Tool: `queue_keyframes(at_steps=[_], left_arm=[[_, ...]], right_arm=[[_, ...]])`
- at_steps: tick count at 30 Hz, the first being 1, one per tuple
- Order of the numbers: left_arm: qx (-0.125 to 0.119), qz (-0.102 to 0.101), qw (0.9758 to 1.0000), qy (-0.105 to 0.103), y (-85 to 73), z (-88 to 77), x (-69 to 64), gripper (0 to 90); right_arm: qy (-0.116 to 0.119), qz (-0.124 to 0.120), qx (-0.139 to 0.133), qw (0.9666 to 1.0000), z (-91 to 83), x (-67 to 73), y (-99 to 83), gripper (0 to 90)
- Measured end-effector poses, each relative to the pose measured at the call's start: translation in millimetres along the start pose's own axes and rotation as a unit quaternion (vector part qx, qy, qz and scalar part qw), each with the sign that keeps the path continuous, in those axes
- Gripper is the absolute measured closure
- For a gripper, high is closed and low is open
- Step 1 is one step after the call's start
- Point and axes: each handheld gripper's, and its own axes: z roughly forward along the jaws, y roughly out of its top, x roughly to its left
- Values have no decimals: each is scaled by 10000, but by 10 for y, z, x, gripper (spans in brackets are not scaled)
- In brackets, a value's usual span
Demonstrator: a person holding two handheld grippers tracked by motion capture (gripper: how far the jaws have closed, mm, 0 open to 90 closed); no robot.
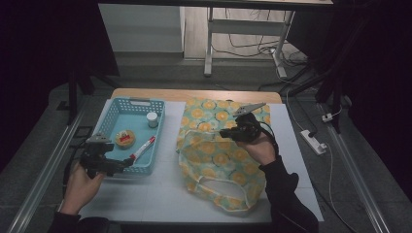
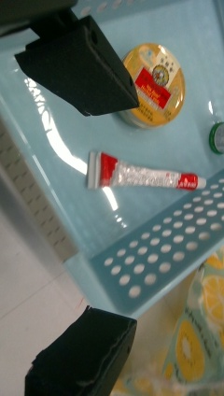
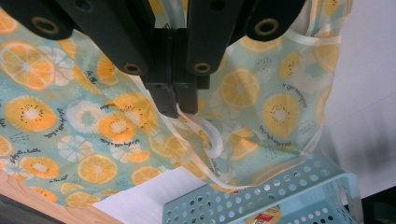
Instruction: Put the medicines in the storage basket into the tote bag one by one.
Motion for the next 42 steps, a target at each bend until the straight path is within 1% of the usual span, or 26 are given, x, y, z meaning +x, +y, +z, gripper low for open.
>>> queue_keyframes(at_steps=[2,8,13,16,18,23,26,29,31,34,36,38,39,40,41,42], left_arm=[[60,-9,10000,-8,43,28,42,12],[70,-60,10000,-37,160,72,142,13],[118,-43,9999,-50,273,118,221,11],[91,-85,9999,-114,338,155,278,12],[114,-102,9998,-125,379,189,313,9],[207,-101,9997,-95,469,288,393,5],[223,-144,9996,-93,509,351,457,4],[290,-164,9994,-93,533,431,529,4],[384,-176,9991,-102,542,491,576,3],[434,-209,9988,-99,557,567,637,1],[462,-221,9987,-30,570,612,676,0],[517,-251,9983,-64,579,669,713,0],[553,-226,9982,-76,584,701,721,0],[587,-193,9981,-49,587,725,723,0],[681,-123,9976,13,594,764,732,0],[713,-126,9974,26,597,796,742,0]], right_arm=[[-1,-3,9,10000,2,-4,-3,900],[-5,12,3,10000,3,-15,-10,900],[1,12,9,10000,7,-14,-10,900],[-8,0,15,10000,7,-16,-12,900],[-6,7,10,10000,8,-21,-16,900],[-3,13,22,10000,14,-24,-19,900],[4,7,10,10000,14,-20,-16,900],[4,9,12,10000,15,-21,-16,900],[-2,9,20,10000,13,-23,-20,900],[-15,6,16,10000,10,-26,-19,900],[-16,11,30,10000,13,-31,-21,900],[-24,25,36,10000,19,-42,-28,900],[-20,35,40,10000,21,-44,-30,900],[-17,37,43,10000,24,-44,-30,900],[-15,38,45,10000,26,-44,-30,900],[-19,34,39,10000,30,-42,-30,900]])
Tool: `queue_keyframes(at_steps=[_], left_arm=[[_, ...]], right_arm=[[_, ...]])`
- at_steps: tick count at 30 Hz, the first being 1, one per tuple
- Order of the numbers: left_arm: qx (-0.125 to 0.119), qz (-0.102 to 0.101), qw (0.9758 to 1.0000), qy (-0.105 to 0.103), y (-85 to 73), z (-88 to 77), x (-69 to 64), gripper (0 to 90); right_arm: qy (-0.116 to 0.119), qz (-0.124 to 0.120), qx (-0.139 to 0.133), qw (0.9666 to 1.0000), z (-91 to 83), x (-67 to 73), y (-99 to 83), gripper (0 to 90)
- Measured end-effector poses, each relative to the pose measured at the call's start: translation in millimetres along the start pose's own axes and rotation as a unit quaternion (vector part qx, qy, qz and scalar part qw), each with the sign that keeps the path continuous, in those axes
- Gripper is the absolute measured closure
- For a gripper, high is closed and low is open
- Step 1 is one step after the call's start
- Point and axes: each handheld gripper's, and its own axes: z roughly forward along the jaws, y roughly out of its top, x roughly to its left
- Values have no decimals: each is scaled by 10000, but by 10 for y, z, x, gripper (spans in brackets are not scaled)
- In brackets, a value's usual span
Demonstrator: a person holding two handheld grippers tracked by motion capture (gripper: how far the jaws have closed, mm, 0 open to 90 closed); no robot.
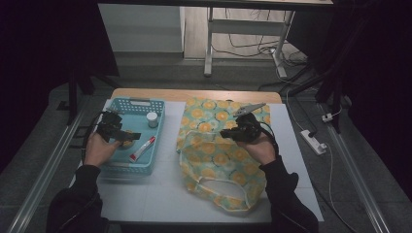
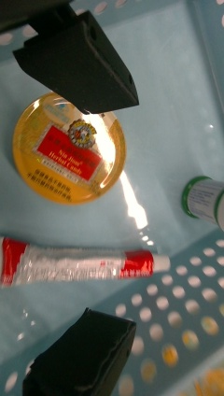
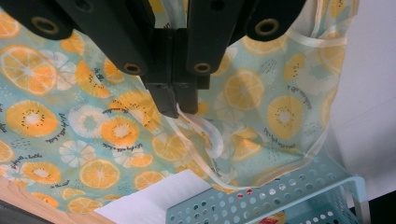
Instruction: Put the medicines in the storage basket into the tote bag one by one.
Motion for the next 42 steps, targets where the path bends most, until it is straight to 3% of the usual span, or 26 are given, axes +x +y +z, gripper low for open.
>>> queue_keyframes(at_steps=[5,10,17,19,21,23,27,31,34,35,39,42], left_arm=[[233,-28,9997,39,45,131,47,0],[521,-1,9983,251,52,232,80,0],[740,-208,9966,306,44,243,122,2],[781,-92,9952,584,45,238,111,21],[954,17,9930,691,45,278,96,18],[953,68,9924,774,59,300,83,2],[1042,-84,9925,631,67,327,120,14],[1292,-77,9891,704,68,367,114,48],[1383,-122,9868,833,64,368,117,150],[1392,-175,9867,823,66,366,120,197],[1422,-229,9863,806,74,361,116,201],[1375,-259,9875,729,72,349,114,202]], right_arm=[[-2,15,15,10000,8,-7,-5,900],[-12,9,30,10000,5,-15,-12,900],[-27,-1,68,10000,21,-22,-19,900],[-50,-12,92,9999,28,-19,-22,900],[-48,2,86,10000,30,-24,-22,900],[-74,-6,99,9999,32,-26,-24,900],[-101,5,114,9999,31,-46,-33,900],[-102,23,120,9999,35,-56,-36,900],[-102,29,114,9999,27,-54,-32,900],[-106,49,106,9999,24,-52,-30,900],[-87,42,106,9999,19,-51,-27,900],[-93,47,82,9999,16,-68,-37,900]])
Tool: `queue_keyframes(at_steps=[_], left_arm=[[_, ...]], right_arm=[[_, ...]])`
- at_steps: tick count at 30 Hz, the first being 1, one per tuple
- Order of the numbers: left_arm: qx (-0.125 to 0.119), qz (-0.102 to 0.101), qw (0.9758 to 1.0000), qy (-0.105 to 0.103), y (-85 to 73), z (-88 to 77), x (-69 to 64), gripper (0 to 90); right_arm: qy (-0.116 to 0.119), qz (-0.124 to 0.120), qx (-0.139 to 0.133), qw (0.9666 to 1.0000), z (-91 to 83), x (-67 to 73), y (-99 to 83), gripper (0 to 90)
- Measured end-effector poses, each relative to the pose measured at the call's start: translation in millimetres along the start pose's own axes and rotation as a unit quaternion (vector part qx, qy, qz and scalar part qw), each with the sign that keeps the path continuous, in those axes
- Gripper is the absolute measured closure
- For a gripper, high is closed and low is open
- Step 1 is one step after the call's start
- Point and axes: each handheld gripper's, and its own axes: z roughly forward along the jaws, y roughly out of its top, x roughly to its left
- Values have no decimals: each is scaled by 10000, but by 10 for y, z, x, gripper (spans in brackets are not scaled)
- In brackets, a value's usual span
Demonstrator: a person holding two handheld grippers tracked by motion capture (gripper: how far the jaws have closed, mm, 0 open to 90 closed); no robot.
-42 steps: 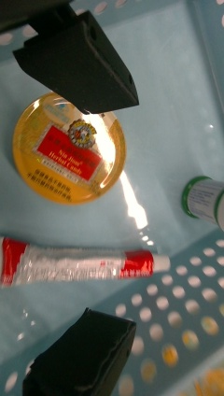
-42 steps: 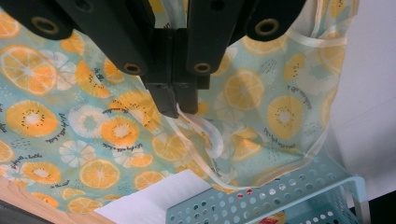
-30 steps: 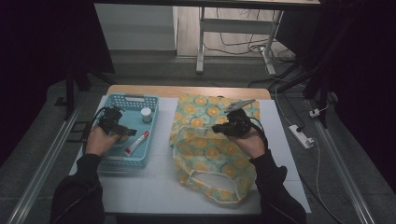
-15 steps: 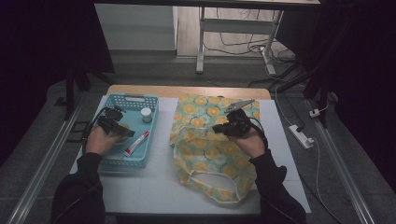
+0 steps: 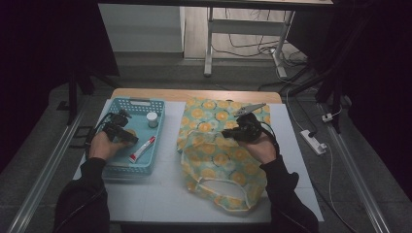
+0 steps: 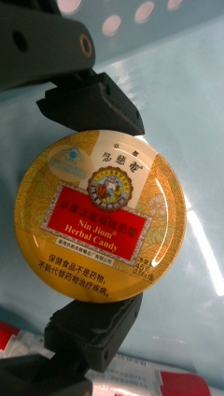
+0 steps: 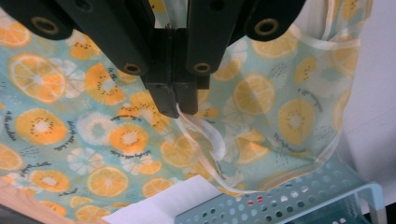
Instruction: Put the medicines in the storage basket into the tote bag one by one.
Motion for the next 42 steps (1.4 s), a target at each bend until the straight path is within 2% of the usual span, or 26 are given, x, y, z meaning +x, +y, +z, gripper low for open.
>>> queue_keyframes(at_steps=[2,5,8,13,16,19,25,27,32,35,42], left_arm=[[-101,-56,9999,-43,1,-37,3,203],[-278,-10,9995,-154,2,-107,-9,204],[-423,-50,9987,-264,-7,-173,-20,204],[-675,-35,9968,-424,-37,-282,-54,204],[-852,-34,9948,-561,-59,-351,-70,204],[-989,10,9933,-603,-75,-423,-118,204],[-1195,152,9898,-763,-108,-539,-215,204],[-1257,173,9881,-873,-118,-571,-250,205],[-1354,380,9856,-936,-135,-623,-387,204],[-1462,454,9822,-1086,-140,-646,-474,204],[-1503,750,9795,-1110,-151,-699,-681,204]], right_arm=[[28,0,10,10000,5,-2,-3,900],[31,-13,3,10000,5,-3,-3,900],[60,23,-29,10000,-5,-10,-4,900],[69,7,-99,9999,-21,9,13,900],[82,-24,-137,9999,-29,34,28,900],[52,-81,-154,9998,-36,56,42,900],[13,-67,-227,9997,-71,60,52,900],[12,-82,-244,9997,-81,69,58,900],[13,-108,-251,9996,-73,87,66,900],[4,-99,-232,9997,-62,81,60,900],[-38,-65,-239,9997,-55,50,45,900]])
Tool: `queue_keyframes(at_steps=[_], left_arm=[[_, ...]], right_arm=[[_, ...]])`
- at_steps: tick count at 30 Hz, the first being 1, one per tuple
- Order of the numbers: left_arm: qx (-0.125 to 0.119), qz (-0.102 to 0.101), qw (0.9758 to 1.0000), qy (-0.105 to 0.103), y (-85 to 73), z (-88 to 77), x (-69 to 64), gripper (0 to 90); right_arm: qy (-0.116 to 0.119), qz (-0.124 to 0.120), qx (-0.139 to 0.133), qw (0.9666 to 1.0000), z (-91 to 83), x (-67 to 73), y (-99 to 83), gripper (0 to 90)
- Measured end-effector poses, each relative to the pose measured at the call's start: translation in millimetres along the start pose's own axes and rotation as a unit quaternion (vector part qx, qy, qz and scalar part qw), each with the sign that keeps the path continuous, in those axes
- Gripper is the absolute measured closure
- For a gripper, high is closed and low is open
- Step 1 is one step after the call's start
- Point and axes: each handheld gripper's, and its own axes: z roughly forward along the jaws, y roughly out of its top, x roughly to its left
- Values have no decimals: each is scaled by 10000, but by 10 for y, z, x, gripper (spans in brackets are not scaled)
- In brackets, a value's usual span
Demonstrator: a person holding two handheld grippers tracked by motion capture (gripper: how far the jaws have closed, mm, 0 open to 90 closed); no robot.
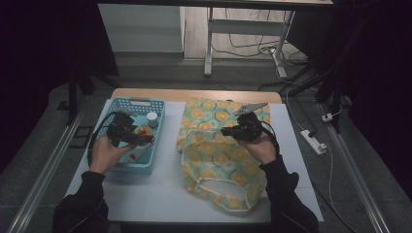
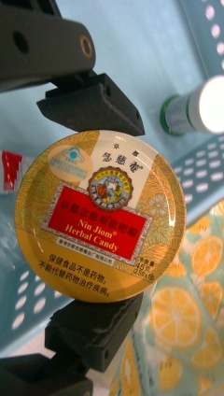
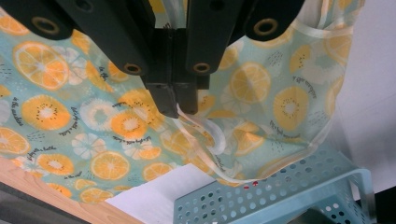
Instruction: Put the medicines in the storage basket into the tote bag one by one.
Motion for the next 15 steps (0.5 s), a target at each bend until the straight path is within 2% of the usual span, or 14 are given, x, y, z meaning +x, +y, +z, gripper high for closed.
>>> queue_keyframes(at_steps=[8,13,15], left_arm=[[-84,230,9995,-222,30,-26,-217,204],[-124,414,9987,-266,66,-32,-371,204],[-140,472,9980,-385,83,-41,-423,205]], right_arm=[[-9,-2,-18,10000,-8,-11,-5,900],[-14,23,-17,10000,2,-21,-15,900],[-11,20,-25,10000,1,-17,-13,900]])
